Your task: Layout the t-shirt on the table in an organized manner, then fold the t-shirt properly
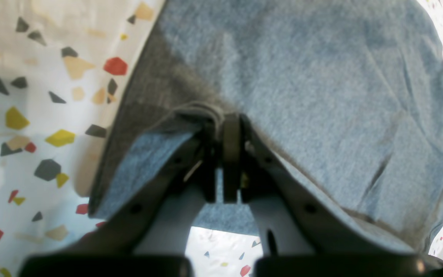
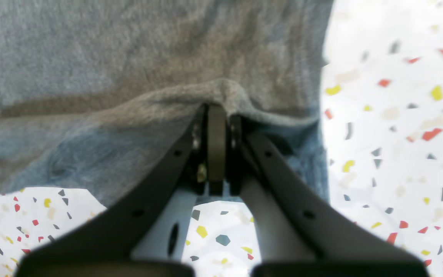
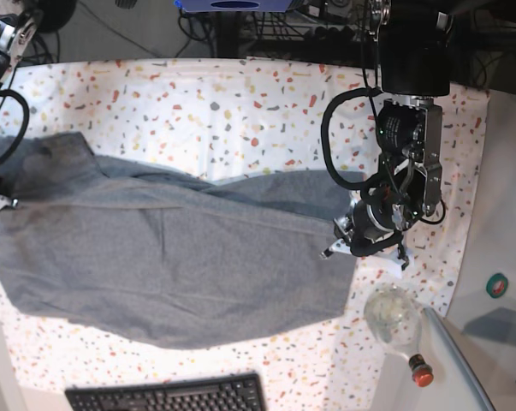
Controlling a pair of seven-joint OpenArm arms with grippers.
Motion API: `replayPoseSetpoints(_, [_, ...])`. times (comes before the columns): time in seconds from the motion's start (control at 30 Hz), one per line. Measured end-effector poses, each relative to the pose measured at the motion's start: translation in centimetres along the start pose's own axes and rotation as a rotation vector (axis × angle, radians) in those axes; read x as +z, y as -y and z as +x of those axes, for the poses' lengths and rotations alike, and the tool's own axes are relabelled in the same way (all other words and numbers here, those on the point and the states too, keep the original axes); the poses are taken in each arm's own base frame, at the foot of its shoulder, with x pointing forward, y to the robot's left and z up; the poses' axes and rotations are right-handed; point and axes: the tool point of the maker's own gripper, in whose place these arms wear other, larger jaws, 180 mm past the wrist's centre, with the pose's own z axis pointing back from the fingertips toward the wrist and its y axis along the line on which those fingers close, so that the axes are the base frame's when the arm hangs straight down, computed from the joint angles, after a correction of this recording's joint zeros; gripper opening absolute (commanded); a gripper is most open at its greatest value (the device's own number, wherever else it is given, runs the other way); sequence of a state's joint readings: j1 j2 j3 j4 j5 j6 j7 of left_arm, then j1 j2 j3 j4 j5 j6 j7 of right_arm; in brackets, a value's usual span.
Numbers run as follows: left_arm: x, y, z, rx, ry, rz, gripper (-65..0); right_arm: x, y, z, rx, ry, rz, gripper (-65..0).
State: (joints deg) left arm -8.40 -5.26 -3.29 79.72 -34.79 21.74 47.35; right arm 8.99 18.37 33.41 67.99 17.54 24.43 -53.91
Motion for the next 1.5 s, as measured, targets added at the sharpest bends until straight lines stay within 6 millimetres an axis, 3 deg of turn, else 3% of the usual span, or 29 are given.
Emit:
replayPoseSetpoints(0.17, [-0.4, 3.0, 0.5, -0.120, -0.008, -0.040, -65.0, -0.9, -3.1, 0.9, 0.105, -0.007, 0.037, -65.0])
replayPoseSetpoints(0.23, [-1.0, 3.3, 0.4, -0.151, -0.024, -0.030, -65.0, -1.1, -3.9, 1.6, 0.112, 0.014, 0.055, -65.0])
replayPoseSetpoints(0.53, [-2.4, 1.9, 1.0, -0.175, -0.047, 0.029, -65.0, -0.7, -3.7, 3.6, 0.121, 0.048, 0.045, -65.0])
replayPoseSetpoints(0.77, [-2.5, 2.3, 1.5, -0.181, -0.010, 0.020, -65.0, -1.3, -3.6, 2.6, 0.100, 0.010, 0.053, -65.0])
replayPoseSetpoints(0.8, [-2.5, 2.3, 1.5, -0.181, -0.009, 0.020, -64.2, -1.3, -3.6, 2.7, 0.099, 0.012, 0.053, -59.0])
replayPoseSetpoints(0.9, [-2.5, 2.1, 1.9, -0.173, 0.001, 0.023, -28.6, -1.2, -3.4, 2.6, 0.070, 0.025, 0.057, -35.4])
replayPoseSetpoints(0.97, [-2.4, 2.2, 2.4, -0.166, 0.018, 0.018, -9.7, -0.4, -2.2, 2.6, 0.007, 0.069, 0.047, -28.5])
replayPoseSetpoints(1.0, [-2.3, 2.2, 3.0, -0.152, 0.039, 0.014, -2.0, 0.3, -1.3, 2.4, -0.024, 0.097, 0.028, -28.2])
replayPoseSetpoints(1.13, [-0.2, 0.4, 6.6, -0.031, 0.204, -0.037, 0.0, 5.2, 1.8, 2.5, -0.189, 0.295, -0.059, -27.8])
replayPoseSetpoints(1.23, [1.7, -2.1, 4.9, 0.063, 0.208, -0.113, 0.0, 8.1, 2.6, 0.7, -0.235, 0.366, -0.124, -27.6])
replayPoseSetpoints(1.33, [2.1, -6.3, -0.8, 0.209, 0.117, -0.095, -1.0, 8.5, 2.4, -3.2, -0.293, 0.330, -0.145, -27.5])
replayPoseSetpoints(1.4, [2.1, -8.0, -4.4, 0.274, 0.053, -0.066, -1.2, 8.7, 3.0, -5.1, -0.348, 0.316, -0.167, -27.3])
replayPoseSetpoints(1.5, [2.4, -8.6, -5.5, 0.310, 0.048, -0.072, -1.2, 8.4, 3.6, -7.5, -0.399, 0.284, -0.182, -24.0])
